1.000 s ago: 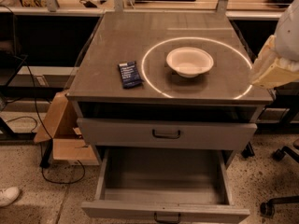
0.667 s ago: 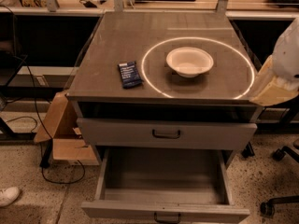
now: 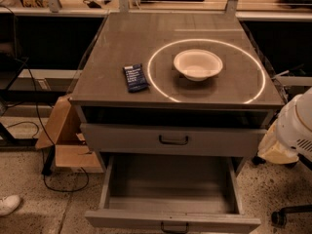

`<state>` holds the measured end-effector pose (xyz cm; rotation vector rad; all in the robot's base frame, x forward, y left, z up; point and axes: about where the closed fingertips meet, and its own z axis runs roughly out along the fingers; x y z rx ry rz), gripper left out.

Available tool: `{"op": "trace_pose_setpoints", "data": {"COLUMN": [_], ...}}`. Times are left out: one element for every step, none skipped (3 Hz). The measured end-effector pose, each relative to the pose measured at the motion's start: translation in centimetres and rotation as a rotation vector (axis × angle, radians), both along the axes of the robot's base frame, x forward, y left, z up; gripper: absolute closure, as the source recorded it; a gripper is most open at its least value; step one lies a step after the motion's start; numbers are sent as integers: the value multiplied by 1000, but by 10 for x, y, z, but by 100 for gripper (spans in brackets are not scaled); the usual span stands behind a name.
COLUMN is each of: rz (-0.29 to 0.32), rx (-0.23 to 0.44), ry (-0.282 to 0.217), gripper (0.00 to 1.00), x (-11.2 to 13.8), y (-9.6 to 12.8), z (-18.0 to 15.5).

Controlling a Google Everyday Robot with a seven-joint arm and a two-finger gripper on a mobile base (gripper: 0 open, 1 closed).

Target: Close middle drawer

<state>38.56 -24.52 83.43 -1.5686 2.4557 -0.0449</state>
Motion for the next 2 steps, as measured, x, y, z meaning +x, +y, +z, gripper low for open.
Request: {"op": "trace_pose_setpoints", "data": {"rz": [4, -7], "rx": [-1, 20], "ry": [2, 21], "gripper": [100, 100], "x": [0, -12], "y": [1, 2], "z": [2, -6]}}
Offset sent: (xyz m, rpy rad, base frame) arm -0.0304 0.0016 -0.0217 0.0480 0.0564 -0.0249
